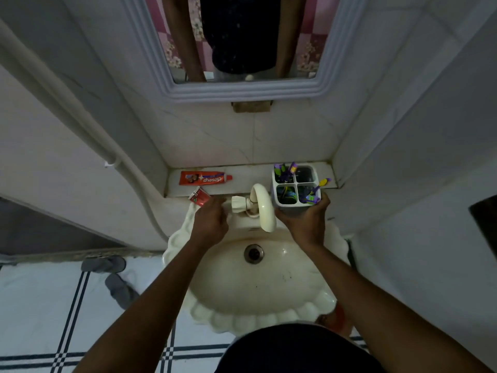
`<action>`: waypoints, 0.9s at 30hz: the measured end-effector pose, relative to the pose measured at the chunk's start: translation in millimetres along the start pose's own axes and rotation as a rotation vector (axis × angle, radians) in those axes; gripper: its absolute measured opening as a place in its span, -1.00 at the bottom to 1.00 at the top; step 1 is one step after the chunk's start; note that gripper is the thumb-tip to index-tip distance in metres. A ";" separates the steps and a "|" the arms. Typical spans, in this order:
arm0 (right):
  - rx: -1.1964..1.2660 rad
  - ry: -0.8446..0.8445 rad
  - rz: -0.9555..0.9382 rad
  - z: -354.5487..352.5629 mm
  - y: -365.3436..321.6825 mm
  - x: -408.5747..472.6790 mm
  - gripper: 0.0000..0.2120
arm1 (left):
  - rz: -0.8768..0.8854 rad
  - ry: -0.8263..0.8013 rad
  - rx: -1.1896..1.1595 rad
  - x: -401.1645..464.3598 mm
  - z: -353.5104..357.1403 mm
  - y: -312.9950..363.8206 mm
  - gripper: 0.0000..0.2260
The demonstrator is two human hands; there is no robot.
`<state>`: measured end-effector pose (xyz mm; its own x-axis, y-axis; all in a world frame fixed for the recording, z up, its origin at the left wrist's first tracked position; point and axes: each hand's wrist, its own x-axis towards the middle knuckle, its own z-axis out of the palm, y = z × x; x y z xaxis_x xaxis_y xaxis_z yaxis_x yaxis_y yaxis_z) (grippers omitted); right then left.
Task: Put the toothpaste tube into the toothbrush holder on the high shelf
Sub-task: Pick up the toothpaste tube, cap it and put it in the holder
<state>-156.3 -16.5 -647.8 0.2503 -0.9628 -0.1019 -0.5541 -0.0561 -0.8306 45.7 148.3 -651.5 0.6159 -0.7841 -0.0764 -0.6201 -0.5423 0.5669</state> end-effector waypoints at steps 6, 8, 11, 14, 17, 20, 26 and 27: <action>0.029 -0.067 0.002 -3.5 3.6 -6.6 0.24 | 0.192 -0.182 0.290 9.5 -10.5 -13.9 -0.60; 0.062 -0.070 0.005 -4.2 2.9 -8.8 0.22 | 0.228 -0.227 0.422 14.1 -14.5 -19.1 -0.52; 0.076 -0.073 -0.007 -6.1 2.0 -10.1 0.24 | 0.243 -0.202 0.563 15.8 -16.0 -24.3 -0.57; 0.059 -0.075 -0.005 -8.3 3.2 -8.9 0.19 | 0.212 -0.179 0.516 14.9 -14.5 -29.8 -0.63; 0.052 -0.079 0.000 -10.4 4.2 -6.6 0.18 | 0.060 -0.175 0.255 10.4 -22.5 -28.7 -0.60; 0.038 -0.096 0.005 -14.5 4.2 -5.0 0.19 | -0.099 -0.162 -0.059 2.5 -38.4 -15.2 -0.51; 0.059 -0.160 0.003 -24.9 3.7 -1.8 0.16 | -0.141 -0.086 -0.440 4.3 -85.4 52.2 -0.52; 0.067 -0.170 0.007 -25.5 2.9 -1.6 0.15 | -0.120 -0.112 -0.436 8.0 -92.5 65.8 -0.56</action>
<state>-178.5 -21.9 -636.0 0.3804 -0.9042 -0.1939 -0.5032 -0.0264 -0.8638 54.7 134.3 -538.9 0.5994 -0.7645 -0.2372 -0.2707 -0.4725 0.8388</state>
